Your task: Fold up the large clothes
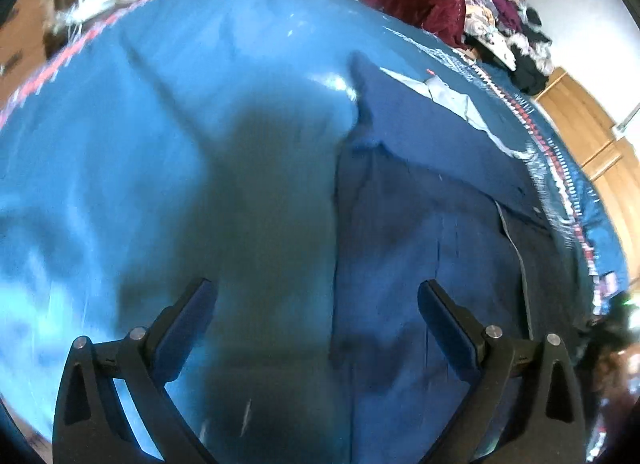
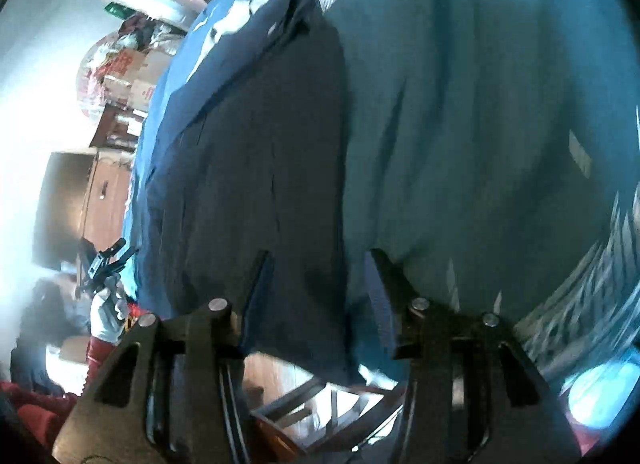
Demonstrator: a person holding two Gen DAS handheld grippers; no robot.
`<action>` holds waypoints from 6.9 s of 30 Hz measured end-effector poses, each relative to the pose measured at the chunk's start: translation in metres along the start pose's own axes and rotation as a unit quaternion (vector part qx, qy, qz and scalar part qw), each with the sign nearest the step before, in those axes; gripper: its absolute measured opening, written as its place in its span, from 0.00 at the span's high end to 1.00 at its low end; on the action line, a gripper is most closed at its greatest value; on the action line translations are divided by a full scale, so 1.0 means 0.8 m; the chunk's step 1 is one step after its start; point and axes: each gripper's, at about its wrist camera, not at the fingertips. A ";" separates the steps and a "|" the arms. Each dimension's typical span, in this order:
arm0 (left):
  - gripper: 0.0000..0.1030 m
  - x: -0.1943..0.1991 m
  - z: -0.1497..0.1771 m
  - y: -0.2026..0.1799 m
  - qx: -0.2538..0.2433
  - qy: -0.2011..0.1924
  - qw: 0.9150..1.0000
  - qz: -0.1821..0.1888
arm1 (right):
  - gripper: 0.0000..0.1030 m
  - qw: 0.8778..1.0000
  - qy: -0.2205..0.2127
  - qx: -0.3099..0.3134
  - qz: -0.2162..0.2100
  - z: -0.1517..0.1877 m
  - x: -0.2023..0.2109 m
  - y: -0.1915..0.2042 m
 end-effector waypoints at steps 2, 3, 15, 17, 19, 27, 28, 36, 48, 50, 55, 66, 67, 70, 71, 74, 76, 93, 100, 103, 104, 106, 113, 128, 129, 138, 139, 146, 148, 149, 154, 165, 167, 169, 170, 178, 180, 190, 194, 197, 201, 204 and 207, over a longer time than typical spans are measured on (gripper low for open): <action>0.02 0.008 0.021 0.015 0.018 0.005 1.000 0.019 | 0.55 1.000 0.004 0.012 0.009 0.004 -0.006 0.003; 0.02 0.012 0.030 0.020 0.025 0.006 0.999 0.026 | 0.56 1.000 0.004 0.017 0.015 0.003 -0.008 0.002; 0.02 0.021 0.059 0.033 0.022 0.025 0.998 0.058 | 0.57 0.999 0.033 0.034 0.021 0.009 -0.031 0.007; 0.02 0.019 0.057 0.030 0.012 0.031 0.998 0.058 | 0.57 0.998 0.044 0.036 0.014 0.011 -0.040 0.011; 0.02 0.018 0.056 0.028 0.004 0.036 0.998 0.060 | 0.56 0.998 0.049 0.037 0.013 0.015 -0.045 0.013; 0.04 0.017 0.067 0.004 -0.034 0.055 0.995 0.081 | 0.57 0.999 0.031 0.017 -0.016 0.013 -0.033 0.008; 0.05 0.016 0.068 0.000 -0.040 0.059 0.994 0.083 | 0.57 0.999 0.025 0.010 -0.021 0.012 -0.029 0.004; 0.09 0.005 0.083 -0.017 -0.056 0.081 0.990 0.102 | 0.63 0.999 0.022 -0.020 -0.041 0.000 -0.024 -0.016; 0.11 0.003 0.079 -0.003 -0.029 0.090 0.988 0.122 | 0.60 0.999 0.038 -0.016 -0.023 -0.010 -0.018 -0.019; 0.11 0.004 0.079 -0.002 -0.027 0.093 0.987 0.127 | 0.60 0.998 0.044 -0.016 -0.030 -0.008 -0.024 -0.017; 0.11 0.003 0.078 -0.005 -0.031 0.100 0.986 0.128 | 0.59 0.997 0.057 -0.015 -0.048 -0.006 -0.036 -0.016; 0.11 0.000 0.078 -0.035 -0.066 0.112 0.982 0.137 | 0.58 0.993 0.089 0.012 -0.074 0.004 -0.063 0.006; 0.12 -0.001 0.078 -0.037 -0.068 0.112 0.982 0.137 | 0.58 0.993 0.087 0.012 -0.075 0.004 -0.063 0.006; 0.30 0.000 0.076 -0.042 -0.071 0.109 0.981 0.144 | 0.59 0.994 0.081 0.013 -0.077 0.006 -0.062 0.006; 0.38 0.001 0.075 -0.043 -0.068 0.106 0.980 0.151 | 0.60 0.994 0.078 0.013 -0.078 0.006 -0.059 0.004; 0.64 -0.001 0.073 -0.045 -0.073 0.099 0.982 0.143 | 0.65 0.995 0.062 0.010 -0.084 0.007 -0.051 0.003; 0.65 -0.010 0.075 -0.043 -0.068 0.109 0.981 0.142 | 0.65 0.994 0.061 0.001 -0.088 0.008 -0.053 -0.001; 0.46 -0.030 0.082 -0.073 -0.068 0.109 0.977 0.170 | 0.82 0.996 0.057 0.018 -0.069 0.016 -0.061 0.015; 0.94 0.015 0.058 -0.092 -0.026 0.044 0.965 0.259 | 0.97 0.989 -0.008 0.050 -0.138 -0.001 0.006 0.074; 0.94 0.025 0.027 -0.105 0.001 0.014 0.953 0.302 | 0.98 0.984 -0.035 0.043 -0.170 -0.031 0.026 0.090; 0.94 0.025 0.015 -0.110 0.006 0.007 0.951 0.310 | 0.98 0.982 -0.042 0.041 -0.181 -0.047 0.030 0.097; 0.94 0.024 -0.013 -0.119 0.015 -0.005 0.946 0.325 | 0.99 0.977 -0.050 0.036 -0.204 -0.072 0.034 0.106; 0.93 -0.021 -0.174 -0.149 0.051 -0.042 0.939 0.339 | 0.99 0.969 -0.081 -0.001 -0.232 -0.250 0.023 0.125; 0.71 -0.320 -0.318 -0.110 0.153 0.052 0.971 0.178 | 0.70 0.994 -0.018 -0.072 -0.075 -0.409 -0.160 0.004; 0.69 -0.319 -0.319 -0.114 0.147 0.049 0.972 0.178 | 0.70 0.995 -0.012 -0.063 -0.074 -0.402 -0.165 0.008; 0.39 -0.224 -0.305 -0.098 0.156 -0.031 0.971 0.179 | 0.62 0.998 -0.009 -0.027 -0.062 -0.281 -0.120 0.032; 0.39 -0.205 -0.298 -0.096 0.150 -0.040 0.972 0.177 | 0.61 0.998 -0.008 -0.019 -0.056 -0.263 -0.110 0.033; 0.37 -0.138 -0.218 -0.107 0.093 -0.027 0.979 0.179 | 0.60 0.999 -0.007 0.051 0.008 -0.108 -0.024 0.066; 0.35 -0.126 -0.188 -0.106 0.084 -0.017 0.979 0.187 | 0.57 0.993 0.005 0.111 0.048 -0.067 -0.013 0.089; 0.35 -0.125 -0.179 -0.109 0.086 -0.013 0.977 0.193 | 0.51 0.988 0.012 0.135 0.069 -0.052 -0.013 0.098; 0.35 -0.116 -0.125 -0.111 0.094 0.009 0.972 0.216 | 0.35 0.935 0.046 0.301 0.184 0.013 -0.050 0.139; 0.34 -0.081 -0.089 -0.149 0.056 0.011 0.974 0.218 | 1.00 0.905 0.122 0.321 0.252 0.027 -0.068 0.074; 0.34 -0.081 -0.084 -0.151 0.054 0.015 0.975 0.217 | 1.00 0.897 0.182 0.309 0.257 0.057 -0.066 0.056; 0.34 -0.083 -0.078 -0.156 0.042 0.021 0.976 0.212 | 1.00 0.878 0.245 0.303 0.278 0.086 -0.069 0.034; 0.33 -0.084 -0.074 -0.159 0.035 0.023 0.977 0.210 | 1.00 0.872 0.289 0.284 0.274 0.102 -0.073 0.017; 0.33 -0.090 -0.052 -0.173 0.012 0.034 0.977 0.208 | 0.99 0.932 0.134 0.298 0.156 0.077 -0.023 0.098; 0.33 -0.090 -0.043 -0.174 -0.014 0.036 0.982 0.187 | 0.93 0.942 0.082 0.299 0.126 0.050 -0.023 0.117; 0.44 -0.075 -0.006 -0.073 -0.015 0.050 0.989 0.137 | 0.84 0.956 0.119 0.193 0.187 0.020 -0.054 0.021; 0.41 -0.044 -0.018 -0.026 0.020 0.013 0.994 0.106 | 0.78 0.951 0.107 0.222 0.188 0.029 -0.042 0.056; 0.35 -0.019 -0.031 -0.002 0.044 -0.025 0.994 0.100 | 0.71 0.943 0.095 0.264 0.176 0.024 -0.037 0.103; 0.32 -0.009 -0.043 0.009 0.072 -0.054 0.987 0.131 | 0.64 0.937 0.080 0.304 0.152 0.011 -0.046 0.152; 0.32 -0.019 -0.044 0.014 0.074 -0.041 0.989 0.120 | 0.62 0.937 0.087 0.318 0.119 -0.001 -0.075 0.181; 0.32 -0.006 -0.035 0.021 0.080 -0.043 0.989 0.121 | 0.63 0.933 0.107 0.342 0.029 -0.002 -0.105 0.229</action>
Point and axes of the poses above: each gripper's, at about its wrist camera, not at the fingertips, and x roughly against the way its jaws point, y to its left, z to its underside, and after that the axes turned 4 degrees about -z, right-handed
